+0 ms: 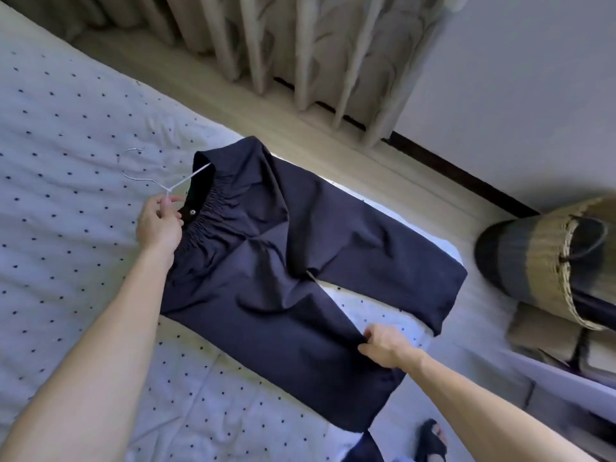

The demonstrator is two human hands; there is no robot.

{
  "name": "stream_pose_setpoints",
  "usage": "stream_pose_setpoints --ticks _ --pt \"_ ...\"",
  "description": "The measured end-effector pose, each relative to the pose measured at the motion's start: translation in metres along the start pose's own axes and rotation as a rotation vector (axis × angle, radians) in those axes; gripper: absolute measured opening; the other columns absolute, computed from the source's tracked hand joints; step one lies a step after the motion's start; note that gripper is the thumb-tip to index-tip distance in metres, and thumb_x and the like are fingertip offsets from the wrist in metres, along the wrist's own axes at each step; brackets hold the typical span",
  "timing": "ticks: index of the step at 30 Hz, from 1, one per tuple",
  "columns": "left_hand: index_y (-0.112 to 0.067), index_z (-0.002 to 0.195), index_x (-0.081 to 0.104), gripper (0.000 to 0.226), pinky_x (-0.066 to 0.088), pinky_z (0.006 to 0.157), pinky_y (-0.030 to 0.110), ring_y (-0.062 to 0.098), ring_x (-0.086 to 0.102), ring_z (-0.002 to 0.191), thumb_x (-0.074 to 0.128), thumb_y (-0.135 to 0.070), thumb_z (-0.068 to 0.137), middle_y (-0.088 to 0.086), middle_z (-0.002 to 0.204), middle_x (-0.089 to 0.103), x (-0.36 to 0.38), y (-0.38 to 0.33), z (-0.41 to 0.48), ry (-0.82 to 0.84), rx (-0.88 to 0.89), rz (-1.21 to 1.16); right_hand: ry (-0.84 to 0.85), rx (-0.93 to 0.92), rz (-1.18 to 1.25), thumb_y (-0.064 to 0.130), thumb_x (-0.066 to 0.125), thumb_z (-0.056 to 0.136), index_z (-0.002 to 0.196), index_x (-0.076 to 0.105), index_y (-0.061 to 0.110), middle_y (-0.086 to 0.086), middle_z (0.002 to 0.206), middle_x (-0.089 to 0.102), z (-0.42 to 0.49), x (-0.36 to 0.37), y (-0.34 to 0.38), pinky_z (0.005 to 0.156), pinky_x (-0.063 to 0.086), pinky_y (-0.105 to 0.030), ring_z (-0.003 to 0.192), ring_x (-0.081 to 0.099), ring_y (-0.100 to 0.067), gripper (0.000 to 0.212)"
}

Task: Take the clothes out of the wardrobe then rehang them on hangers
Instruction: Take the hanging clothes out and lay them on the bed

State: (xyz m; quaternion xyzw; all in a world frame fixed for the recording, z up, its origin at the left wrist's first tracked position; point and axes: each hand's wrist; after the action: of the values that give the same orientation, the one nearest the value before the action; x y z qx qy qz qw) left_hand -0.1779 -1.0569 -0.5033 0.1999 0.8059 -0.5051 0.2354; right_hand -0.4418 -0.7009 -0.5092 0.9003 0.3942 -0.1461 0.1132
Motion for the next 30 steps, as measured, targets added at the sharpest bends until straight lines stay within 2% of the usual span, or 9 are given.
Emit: stream_pose_setpoints --ticks 2,6,9,13,16,19,23,26,30 --pt "-0.037 0.089 0.06 0.025 0.049 0.075 0.033 0.013 0.056 0.066 0.04 -0.039 0.104 -0.01 0.072 0.055 0.004 0.003 0.005 -0.028 -0.029 -0.024 0.036 -0.021 -0.065 0.035 0.048 0.095 0.081 0.056 0.018 -0.009 0.103 0.065 -0.003 -0.006 -0.004 0.076 0.037 -0.03 0.1 0.058 -0.029 0.023" --pt "-0.043 0.086 0.059 0.025 0.049 0.076 0.034 0.02 0.058 0.076 0.039 -0.043 0.102 -0.012 0.074 0.058 0.015 0.002 0.009 -0.061 -0.069 -0.012 -0.121 -0.006 0.084 0.034 0.047 0.087 0.069 0.042 0.017 0.002 0.072 0.052 -0.016 -0.034 -0.028 0.061 0.035 -0.032 0.075 0.052 -0.022 0.025" --pt "-0.043 0.091 0.06 0.022 0.05 0.074 0.034 0.017 0.058 0.073 0.04 -0.044 0.101 -0.008 0.081 0.06 0.024 0.005 0.009 -0.112 -0.079 -0.043 -0.384 -0.039 0.108 0.039 0.046 0.086 0.07 0.036 0.02 0.004 0.059 0.051 -0.029 -0.056 -0.049 0.052 0.034 -0.032 0.059 0.05 -0.022 0.027" --pt "-0.038 0.099 0.06 0.023 0.054 0.083 0.039 0.021 0.063 0.082 0.039 -0.044 0.102 -0.007 0.085 0.064 0.036 0.025 0.002 -0.068 -0.081 0.008 -0.878 -0.075 -0.07 0.047 0.047 0.089 0.076 0.034 0.023 0.008 0.06 0.051 -0.036 -0.079 -0.07 0.058 0.035 -0.035 0.058 0.046 -0.025 0.029" --pt "-0.03 0.107 0.06 0.023 0.055 0.092 0.044 0.03 0.067 0.1 0.038 -0.038 0.105 -0.004 0.093 0.067 0.034 0.032 -0.005 0.007 -0.1 0.062 -0.511 -0.06 -0.136 0.057 0.045 0.086 0.08 0.041 0.026 0.004 0.082 0.064 -0.034 -0.074 -0.08 0.067 0.042 -0.036 0.084 0.06 -0.027 0.032" --pt "-0.031 0.114 0.061 0.026 0.05 0.085 0.036 0.032 0.064 0.104 0.037 -0.036 0.105 0.006 0.113 0.069 0.025 0.025 -0.007 0.002 -0.108 0.126 -0.154 0.04 -0.023 0.055 0.055 0.088 0.091 0.055 0.027 0.0 0.101 0.064 -0.032 -0.045 -0.086 0.075 0.041 -0.032 0.104 0.061 -0.026 0.029" --pt "-0.031 0.123 0.066 0.035 0.045 0.09 0.033 0.03 0.059 0.113 0.035 -0.035 0.106 0.007 0.128 0.062 0.013 -0.01 0.002 -0.132 -0.002 0.14 -0.358 -0.045 0.198 0.043 0.057 0.095 0.116 0.061 0.021 0.004 0.122 0.055 -0.03 -0.008 -0.083 0.096 0.042 -0.031 0.118 0.055 -0.024 0.031" --pt "-0.026 0.129 0.061 0.035 0.042 0.099 0.037 0.032 0.055 0.121 0.035 -0.033 0.107 0.008 0.134 0.059 0.0 -0.034 0.019 -0.202 0.045 0.205 -0.352 -0.032 0.299 0.046 0.055 0.093 0.103 0.054 0.027 0.011 0.101 0.064 -0.03 -0.001 -0.077 0.083 0.046 -0.03 0.103 0.063 -0.023 0.021" --pt "-0.028 0.147 0.039 0.046 0.032 0.112 0.047 0.032 0.04 0.136 0.044 -0.028 0.101 0.01 0.148 0.045 -0.001 -0.045 0.027 -0.138 -0.125 0.366 -0.221 0.017 0.136 0.057 0.064 0.083 0.139 0.044 0.031 0.006 0.138 0.051 -0.029 -0.009 -0.09 0.1 0.044 -0.035 0.125 0.051 -0.022 0.065"
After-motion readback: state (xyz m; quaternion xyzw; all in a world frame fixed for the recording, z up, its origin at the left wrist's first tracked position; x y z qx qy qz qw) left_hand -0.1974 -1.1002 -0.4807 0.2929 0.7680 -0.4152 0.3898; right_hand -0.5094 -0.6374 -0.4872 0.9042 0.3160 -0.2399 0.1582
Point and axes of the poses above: each hand's wrist, its own z-axis towards the middle knuckle, its own x-axis out of the palm, y = z × x
